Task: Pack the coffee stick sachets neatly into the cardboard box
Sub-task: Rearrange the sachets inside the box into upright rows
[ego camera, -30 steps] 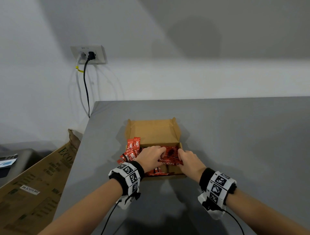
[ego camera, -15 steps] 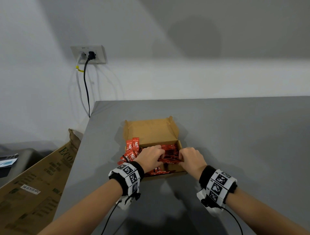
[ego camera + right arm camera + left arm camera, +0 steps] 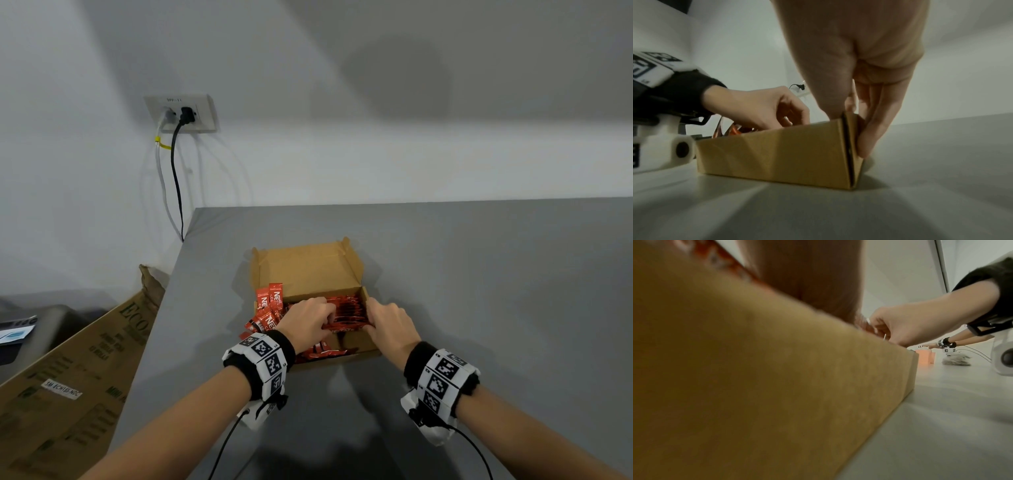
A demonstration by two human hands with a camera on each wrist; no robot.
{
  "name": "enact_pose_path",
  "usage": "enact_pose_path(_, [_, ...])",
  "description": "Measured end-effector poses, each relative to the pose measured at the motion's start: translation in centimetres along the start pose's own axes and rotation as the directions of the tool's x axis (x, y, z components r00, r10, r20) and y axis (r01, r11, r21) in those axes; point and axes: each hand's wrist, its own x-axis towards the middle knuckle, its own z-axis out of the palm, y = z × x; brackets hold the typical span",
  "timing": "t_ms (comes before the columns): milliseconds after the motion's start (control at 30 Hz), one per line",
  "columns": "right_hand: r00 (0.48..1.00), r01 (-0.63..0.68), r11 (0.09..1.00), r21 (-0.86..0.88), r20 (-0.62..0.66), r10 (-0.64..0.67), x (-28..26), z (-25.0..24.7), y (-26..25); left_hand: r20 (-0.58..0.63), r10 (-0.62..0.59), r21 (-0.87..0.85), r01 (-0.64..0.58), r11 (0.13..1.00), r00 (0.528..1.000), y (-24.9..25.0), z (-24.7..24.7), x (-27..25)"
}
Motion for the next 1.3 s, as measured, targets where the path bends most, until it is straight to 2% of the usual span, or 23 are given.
enact_pose_path(233, [0.998,0.011,1.000,-0.028,0.069,-0.009,-0.4,0.3,-0.4,-0.033,0.017,0.072,-0.015,0.997,0.999,-0.1,-0.2,-0.5])
enact_pose_path(600, [0.994,0.023,0.994,-0.111,0.105,-0.011,0.0,-0.2,-0.1,-0.033,0.014,0.045,-0.012,0.999,0.999,0.1,-0.3,-0.8])
enact_pose_path(967, [0.986,-0.008,0.998,-0.068,0.164,0.019,0.6,-0.8,-0.1,-0.012,-0.030,0.004,0.030,1.000,0.999,0.3,-0.6,-0.7])
enact_pose_path(1300, [0.994,0.060,0.992,-0.112,0.102,-0.049,0.2,-0.8,-0.5,-0.027,-0.027,-0.012,0.027,1.000,0.999,0.6,-0.7,-0.7])
